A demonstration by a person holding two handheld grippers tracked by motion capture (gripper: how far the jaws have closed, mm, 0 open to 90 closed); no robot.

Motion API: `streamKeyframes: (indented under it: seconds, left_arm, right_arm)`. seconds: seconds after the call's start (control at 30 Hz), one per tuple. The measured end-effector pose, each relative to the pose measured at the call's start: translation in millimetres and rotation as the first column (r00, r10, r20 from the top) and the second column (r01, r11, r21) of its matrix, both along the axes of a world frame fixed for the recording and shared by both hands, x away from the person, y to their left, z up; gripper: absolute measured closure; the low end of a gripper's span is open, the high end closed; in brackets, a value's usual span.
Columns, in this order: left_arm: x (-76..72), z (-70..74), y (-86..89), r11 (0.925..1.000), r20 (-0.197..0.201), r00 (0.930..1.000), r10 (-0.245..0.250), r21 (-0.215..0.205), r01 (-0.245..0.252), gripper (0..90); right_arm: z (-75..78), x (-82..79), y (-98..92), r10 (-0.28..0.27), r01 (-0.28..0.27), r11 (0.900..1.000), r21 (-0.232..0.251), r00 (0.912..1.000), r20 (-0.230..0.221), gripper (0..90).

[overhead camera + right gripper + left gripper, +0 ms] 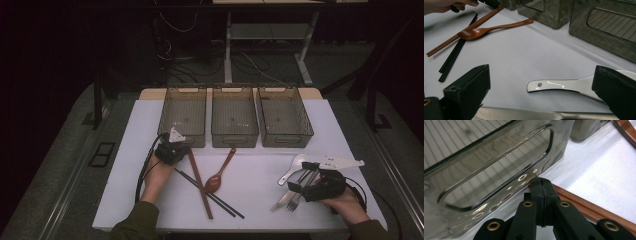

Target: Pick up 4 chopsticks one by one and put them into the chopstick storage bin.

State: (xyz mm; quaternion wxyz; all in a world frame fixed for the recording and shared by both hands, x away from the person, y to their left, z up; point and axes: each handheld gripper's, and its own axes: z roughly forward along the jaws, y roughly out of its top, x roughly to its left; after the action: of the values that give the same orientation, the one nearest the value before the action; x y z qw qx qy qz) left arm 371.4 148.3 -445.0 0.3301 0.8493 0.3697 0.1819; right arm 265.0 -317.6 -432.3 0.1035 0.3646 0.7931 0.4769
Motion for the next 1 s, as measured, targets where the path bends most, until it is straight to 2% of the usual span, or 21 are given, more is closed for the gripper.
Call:
streamKeyframes:
  seconds: [0.03, 1.0]
  left_arm:
    - [0.4, 0.7, -0.5, 0.9999, -0.004, 1.0, -0.006, 0.009, 0.006, 88.9]
    - [3.8, -0.8, -25.5, 0.9974, -0.017, 0.9973, -0.072, -0.002, 0.072, 88.9]
  right_arm:
    - [0.0, 0.0, 0.0, 0.0, 0.0, 1.0, 0.0, 1.0, 0.0, 1.9]
    - [-0.3, 0.2, 0.3, 0.002, -0.002, 1.0, -0.002, 1.0, -0.001, 1.9]
